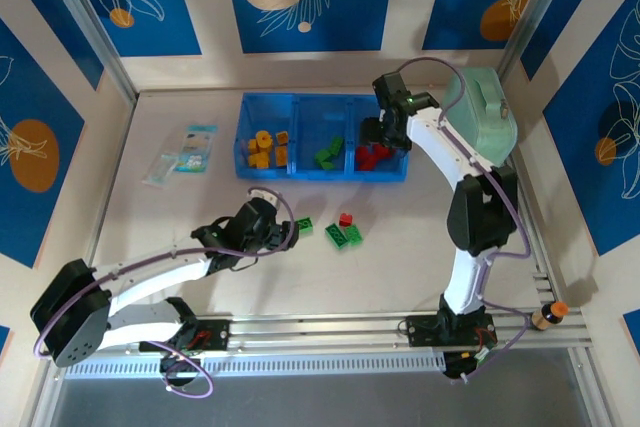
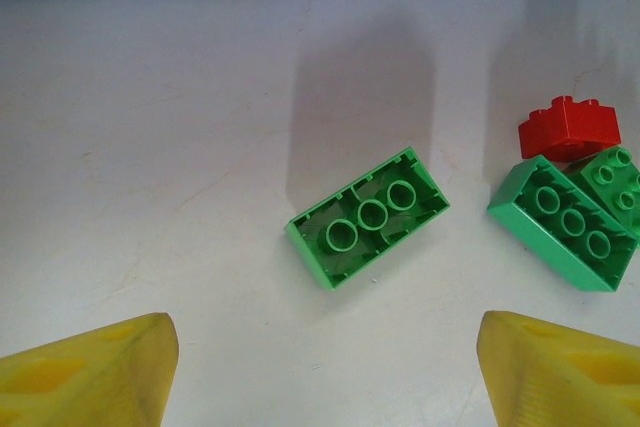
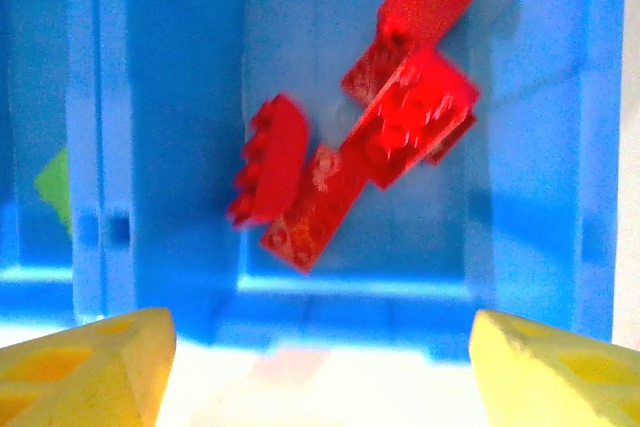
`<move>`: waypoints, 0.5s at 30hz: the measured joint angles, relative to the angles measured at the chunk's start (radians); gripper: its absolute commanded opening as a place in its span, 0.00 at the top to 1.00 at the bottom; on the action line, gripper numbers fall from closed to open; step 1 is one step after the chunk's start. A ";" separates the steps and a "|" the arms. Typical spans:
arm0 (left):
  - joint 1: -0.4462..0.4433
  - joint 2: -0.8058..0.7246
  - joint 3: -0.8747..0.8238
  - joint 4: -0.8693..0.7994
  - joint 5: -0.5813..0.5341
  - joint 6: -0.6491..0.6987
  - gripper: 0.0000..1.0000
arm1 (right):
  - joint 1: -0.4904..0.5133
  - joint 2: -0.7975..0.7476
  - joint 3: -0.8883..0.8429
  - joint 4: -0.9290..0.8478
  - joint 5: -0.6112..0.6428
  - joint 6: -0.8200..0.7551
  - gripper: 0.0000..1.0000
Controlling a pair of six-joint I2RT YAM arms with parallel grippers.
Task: Sort the legos into containers by color
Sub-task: Pick up the lego from the center of the table.
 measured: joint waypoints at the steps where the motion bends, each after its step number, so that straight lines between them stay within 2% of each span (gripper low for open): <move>1: 0.000 0.010 0.000 0.000 0.000 0.000 0.19 | 0.007 -0.027 -0.032 0.006 -0.002 0.002 0.22; 8: -0.001 0.172 0.053 -0.013 0.011 0.024 0.15 | 0.053 -0.211 -0.243 0.051 -0.009 0.027 0.22; 15: 0.000 0.333 0.179 -0.029 0.013 0.060 0.14 | 0.047 -0.292 -0.370 0.088 -0.012 0.050 0.22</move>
